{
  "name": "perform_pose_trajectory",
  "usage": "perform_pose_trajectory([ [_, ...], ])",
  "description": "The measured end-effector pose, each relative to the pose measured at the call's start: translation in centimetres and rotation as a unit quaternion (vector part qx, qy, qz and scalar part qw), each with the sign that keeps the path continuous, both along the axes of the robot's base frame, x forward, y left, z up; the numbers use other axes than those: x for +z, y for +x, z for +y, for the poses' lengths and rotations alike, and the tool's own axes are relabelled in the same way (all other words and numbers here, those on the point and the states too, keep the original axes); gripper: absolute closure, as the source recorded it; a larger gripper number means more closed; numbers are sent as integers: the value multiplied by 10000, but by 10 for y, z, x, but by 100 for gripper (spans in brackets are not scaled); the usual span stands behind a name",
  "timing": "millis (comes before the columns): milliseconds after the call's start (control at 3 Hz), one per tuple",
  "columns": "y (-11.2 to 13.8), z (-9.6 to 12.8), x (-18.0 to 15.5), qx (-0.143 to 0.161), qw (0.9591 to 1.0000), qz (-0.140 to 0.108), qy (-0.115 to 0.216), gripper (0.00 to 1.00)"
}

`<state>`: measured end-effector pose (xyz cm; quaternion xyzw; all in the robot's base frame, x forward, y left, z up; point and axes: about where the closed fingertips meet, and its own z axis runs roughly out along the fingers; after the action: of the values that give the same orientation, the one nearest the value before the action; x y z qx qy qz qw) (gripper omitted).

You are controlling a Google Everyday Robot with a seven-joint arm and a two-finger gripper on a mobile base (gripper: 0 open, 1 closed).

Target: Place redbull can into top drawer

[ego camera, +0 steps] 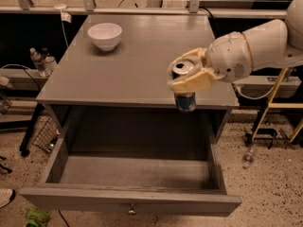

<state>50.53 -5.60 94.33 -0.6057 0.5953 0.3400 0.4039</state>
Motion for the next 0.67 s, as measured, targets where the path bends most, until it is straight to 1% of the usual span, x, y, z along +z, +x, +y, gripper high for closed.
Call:
perform_pose_trajectory([
  [333,-35,8,-51,163,9991,356,163,100],
  [667,-44,10,-87,-12,9977,517,435,100],
])
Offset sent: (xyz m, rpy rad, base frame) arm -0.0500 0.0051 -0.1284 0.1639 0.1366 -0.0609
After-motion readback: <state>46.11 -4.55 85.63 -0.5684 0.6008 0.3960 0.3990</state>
